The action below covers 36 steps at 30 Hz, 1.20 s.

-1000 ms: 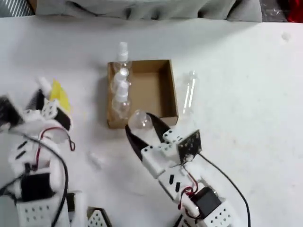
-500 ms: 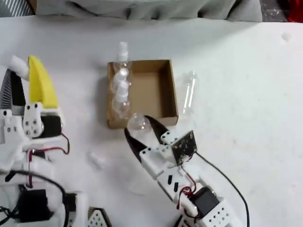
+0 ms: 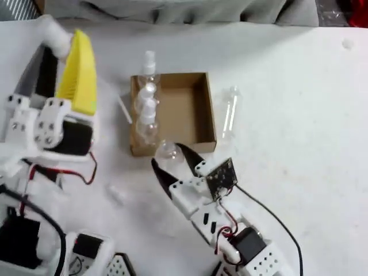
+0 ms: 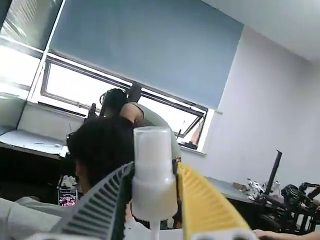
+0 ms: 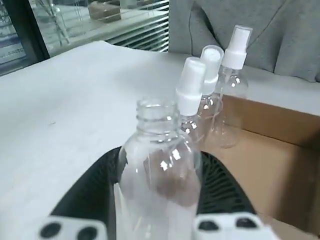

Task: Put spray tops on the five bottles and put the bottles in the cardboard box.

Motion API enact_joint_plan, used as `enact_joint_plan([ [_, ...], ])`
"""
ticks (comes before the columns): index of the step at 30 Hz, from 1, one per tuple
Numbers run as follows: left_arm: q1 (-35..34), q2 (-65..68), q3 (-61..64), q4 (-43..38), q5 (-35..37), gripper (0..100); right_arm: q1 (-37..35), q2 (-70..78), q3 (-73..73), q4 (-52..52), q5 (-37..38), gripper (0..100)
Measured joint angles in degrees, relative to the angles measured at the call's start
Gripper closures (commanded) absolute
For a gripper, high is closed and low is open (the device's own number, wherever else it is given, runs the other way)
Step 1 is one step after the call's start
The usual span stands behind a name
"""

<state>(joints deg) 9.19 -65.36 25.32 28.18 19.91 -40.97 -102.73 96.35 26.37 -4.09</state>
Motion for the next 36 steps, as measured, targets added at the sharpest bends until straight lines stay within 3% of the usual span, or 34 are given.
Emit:
enact_joint_plan([
  [7, 5.36, 0.88, 0.79, 0.18, 0.0, 98, 0.0, 0.0, 0.0, 0.09, 0.0, 98.2],
  [13, 6.59, 2.11, 9.58, -0.26, 0.0, 98, 0.0, 0.0, 0.0, 0.09, 0.0, 98.2],
  [28, 6.59, -3.34, 25.67, -16.97, 0.0, 98, 0.0, 0.0, 0.0, 0.09, 0.0, 98.2],
  [36, 6.59, -10.11, 33.41, -18.37, 0.0, 98, 0.0, 0.0, 0.0, 0.09, 0.0, 98.2],
])
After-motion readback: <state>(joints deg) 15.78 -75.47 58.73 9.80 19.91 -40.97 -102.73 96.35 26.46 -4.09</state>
